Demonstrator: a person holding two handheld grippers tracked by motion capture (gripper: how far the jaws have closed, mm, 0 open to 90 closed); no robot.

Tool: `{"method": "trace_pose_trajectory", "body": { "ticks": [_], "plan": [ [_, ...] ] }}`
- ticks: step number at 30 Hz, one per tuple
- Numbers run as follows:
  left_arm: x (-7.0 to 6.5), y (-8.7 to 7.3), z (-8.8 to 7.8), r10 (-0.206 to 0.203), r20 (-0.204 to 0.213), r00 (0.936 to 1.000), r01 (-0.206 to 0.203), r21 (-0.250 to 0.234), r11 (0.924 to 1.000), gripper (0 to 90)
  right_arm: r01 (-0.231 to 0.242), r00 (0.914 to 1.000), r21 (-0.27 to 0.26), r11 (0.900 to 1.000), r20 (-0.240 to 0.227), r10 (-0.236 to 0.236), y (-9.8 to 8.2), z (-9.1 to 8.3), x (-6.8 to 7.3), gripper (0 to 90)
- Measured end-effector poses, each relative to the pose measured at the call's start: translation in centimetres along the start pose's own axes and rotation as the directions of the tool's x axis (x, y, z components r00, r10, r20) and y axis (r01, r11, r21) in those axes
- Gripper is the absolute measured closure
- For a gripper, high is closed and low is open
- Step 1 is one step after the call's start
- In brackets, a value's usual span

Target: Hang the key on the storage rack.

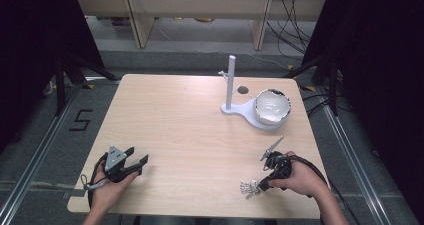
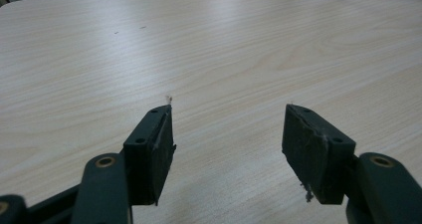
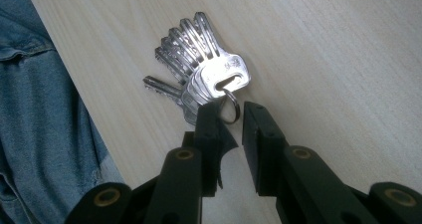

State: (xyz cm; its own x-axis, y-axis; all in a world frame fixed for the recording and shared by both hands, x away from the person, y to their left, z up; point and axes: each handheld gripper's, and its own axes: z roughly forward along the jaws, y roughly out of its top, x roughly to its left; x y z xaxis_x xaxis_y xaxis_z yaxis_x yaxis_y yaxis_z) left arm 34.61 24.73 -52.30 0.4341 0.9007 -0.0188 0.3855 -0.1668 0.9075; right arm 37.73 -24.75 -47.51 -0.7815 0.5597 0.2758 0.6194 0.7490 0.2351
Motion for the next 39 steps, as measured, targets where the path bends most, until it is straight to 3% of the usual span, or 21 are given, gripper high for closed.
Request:
{"method": "trace_pose_trajectory", "body": {
  "ticks": [2, 3, 4, 5, 6, 9, 10, 13, 16, 19, 20, 25, 26, 30, 31, 32, 33, 34, 39],
  "plan": [
    [0.0, 0.0, 0.0, 0.001, 0.0, 1.0, -0.001, 0.001, 1.0, 36.7, -0.012, 0.9999, 0.018, 1.0, 0.006, 0.012, 0.04, 0.04, 0.01, 78.2],
    [0.0, 0.0, 0.0, 0.001, 0.0, 1.0, -0.001, 0.001, 1.0, 36.8, 0.017, 0.9998, 0.008, 1.0, -0.011, -0.017, 0.11, 0.17, -0.14, 78.3],
    [0.02, 0.0, -0.01, 0.002, 0.001, 1.0, -0.002, 0.002, 1.0, 36.7, -0.008, 1.0, 0.024, 1.0, 0.006, 0.008, 0.12, 0.1, -0.02, 78.3],
    [0.02, 0.0, -0.01, 0.001, 0.001, 1.0, -0.001, 0.002, 1.0, 36.8, -0.018, 0.9998, 0.03, 0.999, -0.005, 0.018, 0.18, 0.14, 0.09, 78.4],
    [0.02, 0.0, -0.01, 0.001, 0.001, 1.0, -0.001, 0.002, 1.0, 36.8, 0.018, 0.9998, 0.02, 1.0, -0.007, -0.018, 0.25, 0.24, -0.15, 78.8],
    [-0.01, 0.0, 0.0, -0.002, 0.002, 1.0, 0.002, 0.003, 1.0, 36.8, 0.029, 0.9996, 0.028, 0.999, -0.005, -0.029, 0.31, 0.2, -0.14, 80.1],
    [-0.03, 0.0, -0.01, 0.001, 0.004, 1.0, -0.001, 0.005, 1.0, 36.8, 0.002, 1.0, 0.048, 0.999, -0.001, -0.002, 0.37, 0.23, 0.11, 81.5],
    [-0.05, -0.01, -0.02, 0.001, 0.004, 1.0, -0.001, 0.005, 1.0, 36.7, -0.008, 1.0, 0.059, 0.998, 0.002, 0.008, 0.45, 0.28, 0.24, 82.5],
    [-0.05, -0.01, -0.02, 0.001, 0.006, 1.0, -0.001, 0.007, 1.0, 36.7, 0.052, 0.9987, 0.054, 0.997, -0.002, -0.052, 0.5, 0.28, -0.09, 84.8],
    [-0.05, 0.0, -0.01, 0.002, 0.007, 1.0, -0.002, 0.007, 1.0, 36.7, 0.045, 0.999, 0.065, 0.997, 0.002, -0.045, 0.52, 0.27, -0.12, 86.5],
    [-0.04, -0.01, -0.01, 0.0, 0.007, 1.0, 0.0, 0.007, 1.0, 36.7, 0.015, 0.9998, 0.073, 0.997, 0.01, -0.015, 0.49, 0.19, 0.04, 86.6],
    [-0.02, -0.01, -0.01, -0.002, 0.007, 1.0, 0.002, 0.008, 1.0, 36.6, 0.04, 0.9992, 0.055, 0.998, -0.01, -0.039, 0.48, 0.38, -0.29, 85.1],
    [-0.03, -0.01, -0.01, -0.002, 0.007, 1.0, 0.002, 0.008, 1.0, 36.6, 0.016, 0.9999, 0.068, 0.998, -0.003, -0.016, 0.45, 0.32, -0.2, 84.1],
    [-0.04, 0.0, -0.01, 0.005, 0.008, 1.0, -0.005, 0.01, 0.9999, 36.6, 0.011, 0.9998, 0.074, 0.997, -0.014, -0.01, 0.47, 0.44, -0.16, 82.1],
    [-0.05, 0.01, -0.02, 0.005, 0.008, 1.0, -0.005, 0.011, 0.9999, 36.6, 0.014, 0.9998, 0.075, 0.997, -0.016, -0.013, 0.51, 0.45, -0.16, 81.8],
    [-0.05, 0.01, -0.01, 0.004, 0.008, 1.0, -0.005, 0.011, 0.9999, 36.6, 0.056, 0.9981, 0.057, 0.997, -0.029, -0.054, 0.58, 0.55, -0.37, 81.9],
    [-0.05, 0.01, -0.01, 0.004, 0.008, 1.0, -0.005, 0.011, 0.9999, 36.6, 0.056, 0.9981, 0.057, 0.997, -0.029, -0.054, 0.58, 0.55, -0.37, 81.9],
    [-0.05, 0.01, -0.01, 0.004, 0.008, 1.0, -0.005, 0.011, 0.9999, 36.6, 0.017, 0.9998, 0.084, 0.996, -0.008, -0.017, 0.63, 0.38, -0.21, 82.3],
    [-0.07, 0.0, -0.01, 0.003, 0.008, 1.0, -0.003, 0.012, 0.9999, 36.6, 0.019, 0.9998, 0.088, 0.996, -0.013, -0.018, 0.8, 0.46, -0.23, 82.9]
  ]
}}
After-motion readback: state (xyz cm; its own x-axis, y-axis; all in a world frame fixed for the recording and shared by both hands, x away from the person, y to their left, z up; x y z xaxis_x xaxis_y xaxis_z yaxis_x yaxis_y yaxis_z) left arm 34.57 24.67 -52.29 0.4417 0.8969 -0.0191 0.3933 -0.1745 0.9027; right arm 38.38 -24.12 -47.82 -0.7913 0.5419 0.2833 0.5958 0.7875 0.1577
